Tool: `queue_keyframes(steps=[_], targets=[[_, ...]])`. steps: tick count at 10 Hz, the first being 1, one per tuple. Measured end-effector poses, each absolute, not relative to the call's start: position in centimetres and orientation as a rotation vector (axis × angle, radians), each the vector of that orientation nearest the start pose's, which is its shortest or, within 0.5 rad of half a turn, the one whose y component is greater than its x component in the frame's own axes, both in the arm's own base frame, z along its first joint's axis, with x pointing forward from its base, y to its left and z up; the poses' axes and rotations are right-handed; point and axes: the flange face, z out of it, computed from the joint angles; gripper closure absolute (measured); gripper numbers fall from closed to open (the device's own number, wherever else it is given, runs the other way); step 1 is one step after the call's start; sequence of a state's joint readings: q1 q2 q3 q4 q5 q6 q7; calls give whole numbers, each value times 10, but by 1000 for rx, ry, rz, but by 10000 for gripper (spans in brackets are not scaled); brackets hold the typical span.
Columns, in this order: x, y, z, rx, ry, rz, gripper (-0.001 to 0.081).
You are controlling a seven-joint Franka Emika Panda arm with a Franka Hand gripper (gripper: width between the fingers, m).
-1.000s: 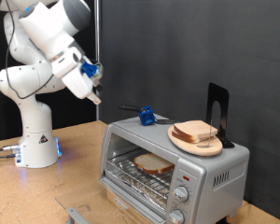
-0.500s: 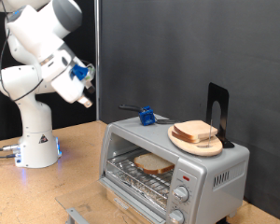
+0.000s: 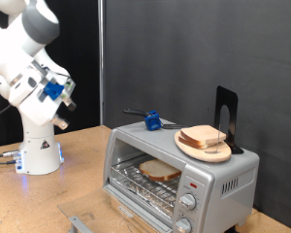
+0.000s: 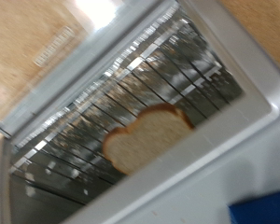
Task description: Make a piece of toast with the oven
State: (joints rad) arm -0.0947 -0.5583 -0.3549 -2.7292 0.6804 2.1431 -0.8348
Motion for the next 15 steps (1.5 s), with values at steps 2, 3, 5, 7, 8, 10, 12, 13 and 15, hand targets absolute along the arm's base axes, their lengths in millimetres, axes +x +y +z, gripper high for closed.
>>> queue_keyframes(steps=[2, 3, 5, 7, 8, 10, 12, 13, 15], targets=[[340, -139, 372, -2478, -43, -473, -3], [342, -145, 364, -2491, -38, -476, -3], [346, -155, 351, -2505, -30, -474, -3], [349, -162, 341, -2505, -32, -474, -3], [351, -165, 338, -2504, -30, -474, -3], [353, -168, 334, -2498, -33, -474, -3], [351, -170, 336, -2398, -15, -447, -3], [350, -175, 339, -2348, 3, -438, -3], [350, -183, 343, -2314, 143, -389, -3]])
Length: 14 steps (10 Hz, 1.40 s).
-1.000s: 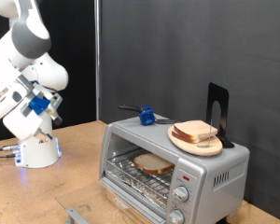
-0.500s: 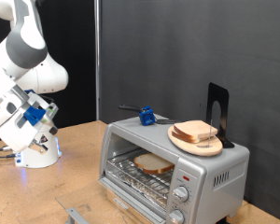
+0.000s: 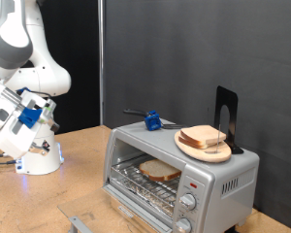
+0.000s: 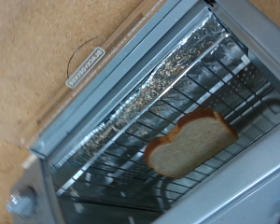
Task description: Make a piece of toast with the oven
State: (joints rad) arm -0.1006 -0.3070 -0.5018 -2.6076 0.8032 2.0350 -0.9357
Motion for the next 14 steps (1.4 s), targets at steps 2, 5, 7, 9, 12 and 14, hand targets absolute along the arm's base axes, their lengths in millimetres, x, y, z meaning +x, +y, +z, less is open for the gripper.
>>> queue_keyframes(steps=[2, 5, 7, 9, 12, 14], targets=[[349, -191, 346, -2327, 266, -316, -3], [348, -204, 350, -2315, 353, -137, -3], [350, -212, 351, -2309, 374, -16, -3], [354, -222, 350, -2343, 320, -69, -3], [357, -225, 347, -2342, 334, 10, -3], [349, -216, 343, -2214, 451, 216, -3]])
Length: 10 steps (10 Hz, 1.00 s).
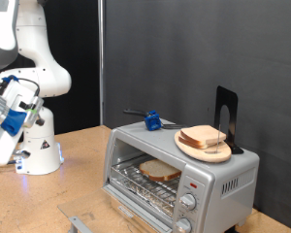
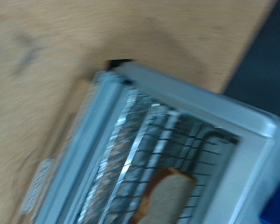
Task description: Make a piece of toast with the oven
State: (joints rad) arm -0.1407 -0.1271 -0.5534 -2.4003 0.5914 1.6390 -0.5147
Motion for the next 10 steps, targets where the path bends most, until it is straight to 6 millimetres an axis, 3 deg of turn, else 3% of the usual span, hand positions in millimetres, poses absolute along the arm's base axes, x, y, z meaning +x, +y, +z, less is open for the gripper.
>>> queue_keyframes(steps=[3, 6, 10], targets=[[341, -247, 320, -1985, 640, 425, -3], [352, -280, 285, -1958, 716, 420, -3], [372, -308, 246, -1983, 788, 379, -3]])
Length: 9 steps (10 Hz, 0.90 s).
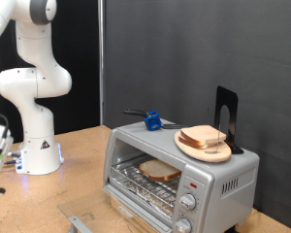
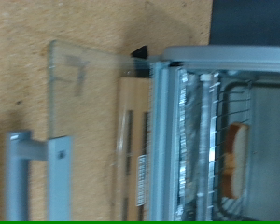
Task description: Make a piece of toast with the oven
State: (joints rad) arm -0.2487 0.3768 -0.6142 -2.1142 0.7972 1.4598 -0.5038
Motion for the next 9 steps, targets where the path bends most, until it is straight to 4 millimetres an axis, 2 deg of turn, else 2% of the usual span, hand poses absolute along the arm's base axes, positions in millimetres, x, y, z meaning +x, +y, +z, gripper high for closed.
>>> queue_keyframes(steps=[3, 5, 9], targets=[[384, -310, 216, -2005, 815, 401, -3], [393, -301, 197, -2021, 822, 415, -3], [413, -255, 163, -2080, 788, 460, -3]])
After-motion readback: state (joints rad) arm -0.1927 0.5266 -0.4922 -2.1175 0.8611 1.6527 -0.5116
